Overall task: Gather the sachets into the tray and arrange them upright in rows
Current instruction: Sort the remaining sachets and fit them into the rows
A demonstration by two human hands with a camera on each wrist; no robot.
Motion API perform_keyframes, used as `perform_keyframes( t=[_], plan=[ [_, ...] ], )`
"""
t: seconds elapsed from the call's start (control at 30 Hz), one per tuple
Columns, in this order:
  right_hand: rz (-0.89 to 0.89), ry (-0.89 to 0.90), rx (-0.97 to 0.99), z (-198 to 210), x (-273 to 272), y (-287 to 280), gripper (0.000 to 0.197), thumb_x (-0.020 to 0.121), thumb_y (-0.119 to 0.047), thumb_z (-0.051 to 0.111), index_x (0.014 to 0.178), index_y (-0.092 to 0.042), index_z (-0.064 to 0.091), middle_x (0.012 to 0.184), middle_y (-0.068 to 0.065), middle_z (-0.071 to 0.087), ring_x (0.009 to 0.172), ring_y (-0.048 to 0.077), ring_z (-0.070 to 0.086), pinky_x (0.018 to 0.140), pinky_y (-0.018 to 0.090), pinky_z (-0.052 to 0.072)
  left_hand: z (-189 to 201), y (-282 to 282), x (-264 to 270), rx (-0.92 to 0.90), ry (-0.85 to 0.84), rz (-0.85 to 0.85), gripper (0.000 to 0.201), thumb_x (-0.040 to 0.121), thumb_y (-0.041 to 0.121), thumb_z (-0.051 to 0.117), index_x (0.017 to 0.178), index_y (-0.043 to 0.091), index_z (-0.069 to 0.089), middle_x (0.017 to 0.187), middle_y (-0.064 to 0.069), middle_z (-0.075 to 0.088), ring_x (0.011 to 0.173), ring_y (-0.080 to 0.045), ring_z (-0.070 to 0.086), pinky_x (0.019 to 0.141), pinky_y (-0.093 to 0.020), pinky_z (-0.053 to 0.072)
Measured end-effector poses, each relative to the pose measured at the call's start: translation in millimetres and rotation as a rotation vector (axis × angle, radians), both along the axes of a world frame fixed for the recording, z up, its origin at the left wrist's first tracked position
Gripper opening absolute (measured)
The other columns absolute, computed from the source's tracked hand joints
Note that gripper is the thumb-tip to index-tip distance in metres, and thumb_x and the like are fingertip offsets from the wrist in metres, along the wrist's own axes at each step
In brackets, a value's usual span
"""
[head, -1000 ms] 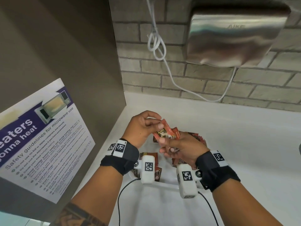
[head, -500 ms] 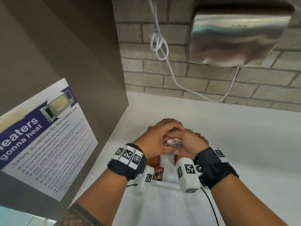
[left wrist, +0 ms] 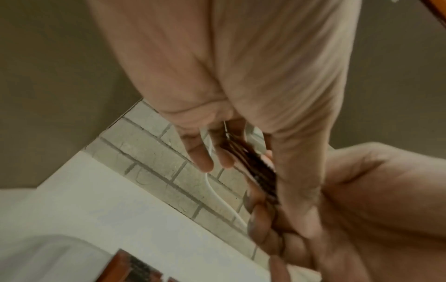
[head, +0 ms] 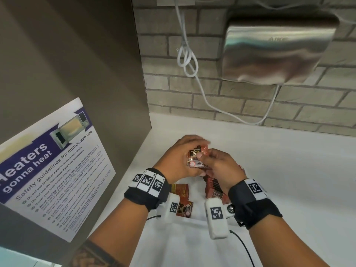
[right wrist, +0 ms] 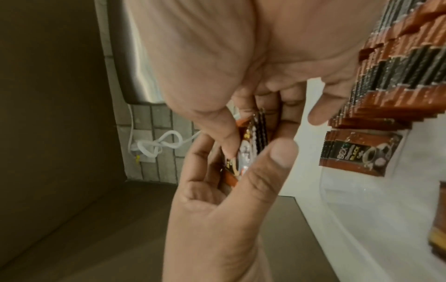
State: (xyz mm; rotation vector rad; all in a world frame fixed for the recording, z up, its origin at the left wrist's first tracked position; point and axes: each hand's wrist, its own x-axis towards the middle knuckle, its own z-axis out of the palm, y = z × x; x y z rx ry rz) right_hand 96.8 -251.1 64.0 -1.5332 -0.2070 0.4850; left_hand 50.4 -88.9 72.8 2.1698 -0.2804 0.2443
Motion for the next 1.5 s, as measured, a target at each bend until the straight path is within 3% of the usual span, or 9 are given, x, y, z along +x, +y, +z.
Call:
perform_keyframes(
  t=[0.07, 0.13, 0.23, 0.3, 0.6, 0.8, 1.07, 1.37, 1.5],
  plan=[
    [0.000, 0.048, 0.064, 5.1, -2.7, -0.7, 0.013, 0.091, -0.021, 0.069, 0.100, -0.012, 0.074, 0.099, 0.008, 0.076, 0.096, 0.025, 0.071, 0.085, 0.041, 0.054, 5.4, -0.9, 2.0, -0.190, 0.095, 0.063, 0.105, 0.065, 0.034, 0.093, 0.150, 0.045, 0.032, 0.152, 0.013, 0.028, 0.136, -0.001, 0.037, 0.111, -0.026, 0.042],
    [0.014, 0.065, 0.090, 8.5, -5.0, 0.0, 0.015, 0.092, -0.020, 0.066, 0.103, -0.015, 0.073, 0.103, 0.004, 0.076, 0.102, 0.020, 0.068, 0.086, 0.034, 0.049, 9.6, -3.8, 3.7, -0.521, 0.258, 0.141, 0.102, 0.070, 0.047, 0.086, 0.150, 0.050, 0.022, 0.155, 0.013, 0.029, 0.137, -0.010, 0.040, 0.110, -0.038, 0.045],
    [0.047, 0.073, 0.150, 11.0, -9.4, 4.8, 0.018, 0.095, -0.015, 0.061, 0.109, -0.012, 0.072, 0.107, 0.007, 0.075, 0.104, 0.022, 0.069, 0.083, 0.032, 0.053, 12.6, -10.2, 2.4, -0.950, 0.491, 0.017, 0.068, 0.085, 0.022, 0.072, 0.147, 0.023, 0.044, 0.140, -0.014, 0.056, 0.122, -0.025, 0.057, 0.098, -0.048, 0.053],
    [0.055, 0.025, 0.160, 9.0, -11.6, 6.3, 0.020, 0.096, -0.013, 0.059, 0.111, -0.015, 0.073, 0.110, 0.007, 0.075, 0.108, 0.023, 0.069, 0.090, 0.037, 0.054, 16.5, -14.5, -1.0, -1.000, 0.499, -0.071, 0.044, 0.095, 0.008, 0.061, 0.139, 0.007, 0.055, 0.139, -0.020, 0.058, 0.118, -0.029, 0.061, 0.091, -0.045, 0.058],
    [-0.110, -0.428, -0.215, 29.8, -1.0, -9.7, 0.025, 0.090, -0.023, 0.070, 0.114, -0.028, 0.063, 0.099, -0.005, 0.062, 0.079, 0.006, 0.059, 0.066, 0.008, 0.043, 4.9, -3.8, -8.3, -0.822, 0.456, -0.036, 0.026, 0.101, 0.010, 0.055, 0.126, 0.004, 0.060, 0.098, -0.012, 0.065, 0.089, -0.023, 0.068, 0.085, -0.040, 0.060],
    [0.065, -0.465, -0.247, 40.6, 7.8, -10.1, 0.007, 0.084, -0.013, 0.077, 0.087, -0.018, 0.074, 0.086, 0.007, 0.073, 0.076, 0.012, 0.065, 0.082, 0.032, 0.054, 5.2, 1.9, -15.1, -0.659, 0.455, -0.100, 0.032, 0.093, 0.007, 0.066, 0.124, 0.013, 0.060, 0.091, 0.007, 0.070, 0.089, -0.013, 0.070, 0.078, -0.032, 0.061],
    [0.129, -0.653, -0.477, 54.0, 12.0, -5.4, 0.003, 0.085, -0.023, 0.077, 0.085, -0.023, 0.074, 0.079, -0.010, 0.071, 0.075, 0.002, 0.062, 0.067, 0.004, 0.043, -4.5, 16.6, -16.5, -0.443, 0.355, -0.013, 0.022, 0.087, 0.008, 0.075, 0.104, 0.018, 0.066, 0.085, 0.003, 0.072, 0.081, -0.015, 0.069, 0.066, -0.029, 0.057],
    [0.165, -0.689, -0.737, 50.4, 26.5, 9.0, 0.003, 0.088, -0.026, 0.070, 0.087, -0.025, 0.072, 0.081, -0.014, 0.062, 0.078, 0.005, 0.056, 0.066, 0.018, 0.040, -28.2, 34.3, -9.1, -0.385, 0.408, 0.297, 0.018, 0.092, 0.004, 0.067, 0.107, 0.013, 0.067, 0.088, -0.009, 0.070, 0.071, -0.019, 0.066, 0.060, -0.030, 0.053],
    [0.172, -0.600, -0.877, 29.0, 42.3, 16.2, 0.007, 0.085, -0.025, 0.069, 0.085, -0.028, 0.075, 0.081, -0.016, 0.055, 0.086, 0.010, 0.055, 0.063, 0.019, 0.037, -35.4, 42.6, -5.5, -0.236, 0.327, 0.480, 0.022, 0.092, 0.004, 0.059, 0.108, 0.017, 0.069, 0.093, -0.001, 0.068, 0.072, -0.019, 0.065, 0.062, -0.023, 0.049]
  ],
)
